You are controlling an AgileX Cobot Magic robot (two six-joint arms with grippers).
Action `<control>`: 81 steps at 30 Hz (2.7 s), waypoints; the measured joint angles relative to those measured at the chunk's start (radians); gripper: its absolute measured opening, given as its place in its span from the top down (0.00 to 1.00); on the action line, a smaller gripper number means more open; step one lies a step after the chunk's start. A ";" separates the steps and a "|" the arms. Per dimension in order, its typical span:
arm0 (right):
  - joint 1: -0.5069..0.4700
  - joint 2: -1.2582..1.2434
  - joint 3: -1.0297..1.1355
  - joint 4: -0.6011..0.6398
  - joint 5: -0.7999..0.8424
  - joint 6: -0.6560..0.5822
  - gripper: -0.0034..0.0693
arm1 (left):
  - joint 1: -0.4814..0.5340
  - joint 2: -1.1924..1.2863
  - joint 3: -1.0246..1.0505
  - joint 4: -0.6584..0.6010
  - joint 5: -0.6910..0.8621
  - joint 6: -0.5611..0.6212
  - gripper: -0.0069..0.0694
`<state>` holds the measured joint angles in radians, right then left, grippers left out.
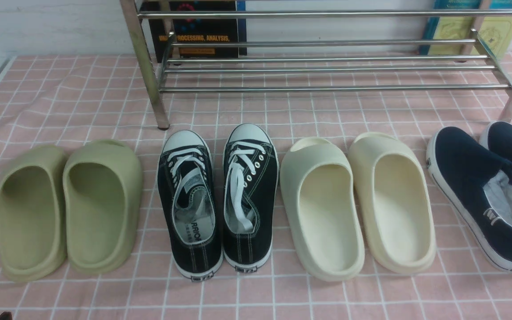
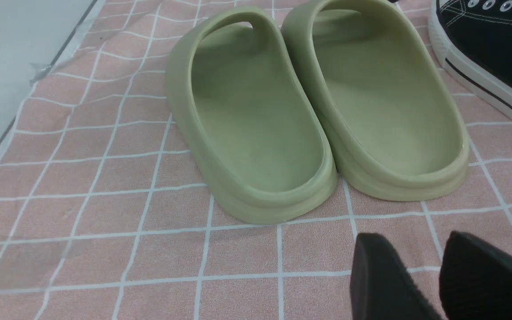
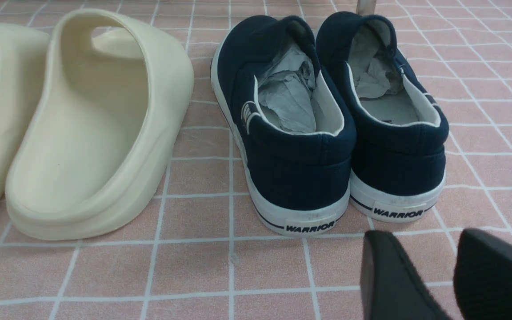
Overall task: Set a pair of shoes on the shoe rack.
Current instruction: Use the left arm to grab the shoe closest to it
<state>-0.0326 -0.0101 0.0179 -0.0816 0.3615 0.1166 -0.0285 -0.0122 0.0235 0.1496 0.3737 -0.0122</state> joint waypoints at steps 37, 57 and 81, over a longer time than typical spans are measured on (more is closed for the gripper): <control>0.000 0.000 0.000 -0.001 0.000 0.000 0.62 | 0.000 0.000 0.000 0.000 0.000 0.000 0.60; 0.000 0.000 0.000 -0.001 0.000 0.000 0.62 | 0.000 0.000 0.000 -0.047 -0.006 0.000 0.60; 0.000 0.000 0.000 0.000 0.000 0.000 0.62 | 0.000 0.000 0.004 -0.951 -0.243 -0.310 0.60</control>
<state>-0.0326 -0.0101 0.0179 -0.0812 0.3615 0.1166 -0.0285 -0.0122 0.0278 -0.8016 0.1310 -0.3223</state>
